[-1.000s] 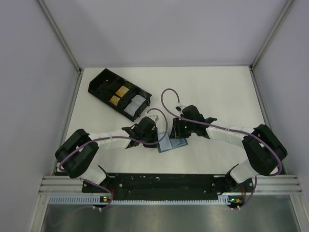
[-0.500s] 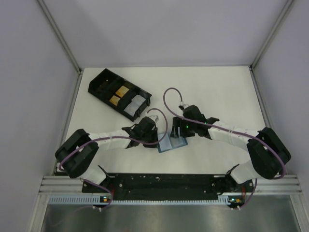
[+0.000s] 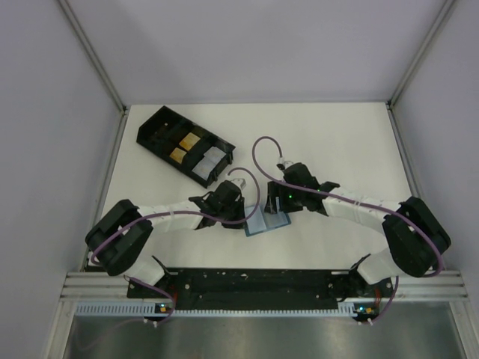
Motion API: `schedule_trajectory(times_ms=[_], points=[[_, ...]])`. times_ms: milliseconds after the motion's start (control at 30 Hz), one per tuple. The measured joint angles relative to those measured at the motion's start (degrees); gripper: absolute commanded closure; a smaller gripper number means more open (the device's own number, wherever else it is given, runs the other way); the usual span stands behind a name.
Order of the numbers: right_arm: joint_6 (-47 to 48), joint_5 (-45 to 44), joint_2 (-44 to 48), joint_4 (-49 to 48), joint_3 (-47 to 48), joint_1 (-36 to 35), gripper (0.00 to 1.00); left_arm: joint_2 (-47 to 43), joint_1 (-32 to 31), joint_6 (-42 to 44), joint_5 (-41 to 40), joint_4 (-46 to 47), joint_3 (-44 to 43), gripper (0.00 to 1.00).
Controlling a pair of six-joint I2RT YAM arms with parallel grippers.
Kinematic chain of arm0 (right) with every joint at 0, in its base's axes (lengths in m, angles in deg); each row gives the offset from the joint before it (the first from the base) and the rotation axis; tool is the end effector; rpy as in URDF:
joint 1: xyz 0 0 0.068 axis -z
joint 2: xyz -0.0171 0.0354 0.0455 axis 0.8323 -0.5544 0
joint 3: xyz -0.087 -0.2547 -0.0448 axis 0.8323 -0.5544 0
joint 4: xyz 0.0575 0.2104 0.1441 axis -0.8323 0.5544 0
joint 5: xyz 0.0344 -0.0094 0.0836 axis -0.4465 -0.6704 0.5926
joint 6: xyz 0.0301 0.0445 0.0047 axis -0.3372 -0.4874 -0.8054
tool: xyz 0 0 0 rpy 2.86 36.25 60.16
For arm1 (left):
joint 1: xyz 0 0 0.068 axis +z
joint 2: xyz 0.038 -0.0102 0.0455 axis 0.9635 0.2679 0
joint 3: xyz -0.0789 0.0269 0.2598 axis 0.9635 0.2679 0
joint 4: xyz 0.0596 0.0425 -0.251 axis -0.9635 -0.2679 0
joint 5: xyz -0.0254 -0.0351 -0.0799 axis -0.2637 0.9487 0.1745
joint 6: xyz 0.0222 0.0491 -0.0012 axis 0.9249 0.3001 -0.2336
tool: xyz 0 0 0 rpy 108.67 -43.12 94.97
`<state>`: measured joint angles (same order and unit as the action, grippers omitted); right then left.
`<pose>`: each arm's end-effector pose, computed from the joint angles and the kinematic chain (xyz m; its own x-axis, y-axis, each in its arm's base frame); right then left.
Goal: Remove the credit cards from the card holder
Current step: Remove the credit card from the card holder.
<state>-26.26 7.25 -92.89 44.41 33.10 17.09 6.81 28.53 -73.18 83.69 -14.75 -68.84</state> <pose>0.2193 0.1845 0.1848 -0.8571 -0.0716 -0.5101 -0.3044 0.8693 0.3895 0.1916 -0.2045 0.1503 -0.9123 0.0481 -0.4068 0.2498 0.8523 -0.4595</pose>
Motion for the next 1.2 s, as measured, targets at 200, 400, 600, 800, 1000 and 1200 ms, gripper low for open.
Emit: schedule_trajectory(times_ms=[200, 400, 600, 800, 1000, 1200], points=[[0.1, 1.2, -1.5, -1.2, 0.0, 0.0, 0.34, 0.0, 0.0, 0.0, 0.0, 0.0, 0.0, 0.94], [0.1, 1.6, -3.1, -1.9, 0.0, 0.0, 0.34, 0.0, 0.0, 0.0, 0.0, 0.0, 0.0, 0.95], [0.0, 2.7, -3.7, -2.6, 0.0, 0.0, 0.37, 0.0, 0.0, 0.0, 0.0, 0.0, 0.0, 0.95], [-0.5, 5.4, -4.0, -3.8, 0.0, -0.2, 0.38, 0.0, 0.0, 0.0, 0.0, 0.0, 0.0, 0.95], [-2.0, 8.5, -4.9, -5.4, 0.0, -1.1, 0.4, 0.0, 0.0, 0.0, 0.0, 0.0, 0.0, 0.96], [-3.4, 11.9, -4.9, -6.6, 1.7, -2.3, 0.4, 0.0, 0.0, -0.1, 0.0, 0.2, 0.1, 0.96]])
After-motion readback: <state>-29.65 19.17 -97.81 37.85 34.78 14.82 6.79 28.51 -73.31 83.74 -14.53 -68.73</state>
